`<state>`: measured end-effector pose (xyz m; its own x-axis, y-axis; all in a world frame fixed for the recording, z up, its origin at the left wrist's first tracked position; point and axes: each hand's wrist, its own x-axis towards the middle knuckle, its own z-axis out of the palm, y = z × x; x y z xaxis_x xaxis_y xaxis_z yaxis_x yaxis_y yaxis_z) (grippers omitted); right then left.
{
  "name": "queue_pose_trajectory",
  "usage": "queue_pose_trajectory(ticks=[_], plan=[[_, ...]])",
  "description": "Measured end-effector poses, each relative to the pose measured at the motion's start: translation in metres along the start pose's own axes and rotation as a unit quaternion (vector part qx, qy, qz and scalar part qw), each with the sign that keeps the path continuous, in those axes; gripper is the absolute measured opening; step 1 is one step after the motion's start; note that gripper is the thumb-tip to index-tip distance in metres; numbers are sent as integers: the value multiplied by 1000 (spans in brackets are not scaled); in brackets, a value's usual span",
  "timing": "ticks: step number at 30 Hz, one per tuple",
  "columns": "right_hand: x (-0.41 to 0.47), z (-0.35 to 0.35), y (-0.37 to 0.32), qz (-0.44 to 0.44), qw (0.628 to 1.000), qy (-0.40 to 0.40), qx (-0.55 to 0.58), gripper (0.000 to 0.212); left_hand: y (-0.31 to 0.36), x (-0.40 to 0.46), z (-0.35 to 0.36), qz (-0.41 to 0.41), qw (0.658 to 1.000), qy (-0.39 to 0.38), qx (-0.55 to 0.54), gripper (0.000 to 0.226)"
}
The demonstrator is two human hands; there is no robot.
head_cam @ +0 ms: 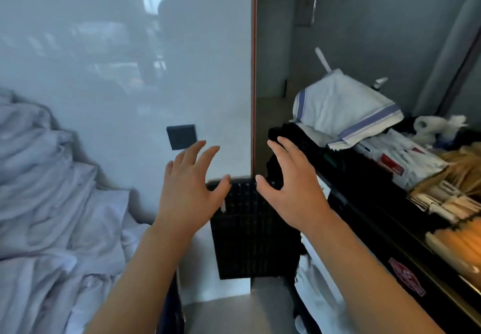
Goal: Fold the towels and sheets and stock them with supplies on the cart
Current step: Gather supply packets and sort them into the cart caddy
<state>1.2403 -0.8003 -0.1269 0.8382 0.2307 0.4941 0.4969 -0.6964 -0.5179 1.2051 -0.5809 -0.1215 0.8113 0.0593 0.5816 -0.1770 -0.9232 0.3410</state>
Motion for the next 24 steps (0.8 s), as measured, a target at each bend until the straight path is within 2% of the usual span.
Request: queue_pose_trajectory(ticks=[6, 11, 16, 24], plan=[[43, -37, -69, -95, 994, 40, 21, 71, 5, 19, -98, 10, 995, 77, 55, 58], [66, -55, -134, -178, 980, 43, 72, 70, 3, 6, -189, -21, 981, 157, 110, 61], [67, -52, -195, -258, 959, 31, 116, 69, 2, -31, -257, -65, 963, 200, 171, 63], [38, -31, -298, -369, 907, -2, 202, 70, -2, -117, -344, -144, 913, 255, 284, 58]])
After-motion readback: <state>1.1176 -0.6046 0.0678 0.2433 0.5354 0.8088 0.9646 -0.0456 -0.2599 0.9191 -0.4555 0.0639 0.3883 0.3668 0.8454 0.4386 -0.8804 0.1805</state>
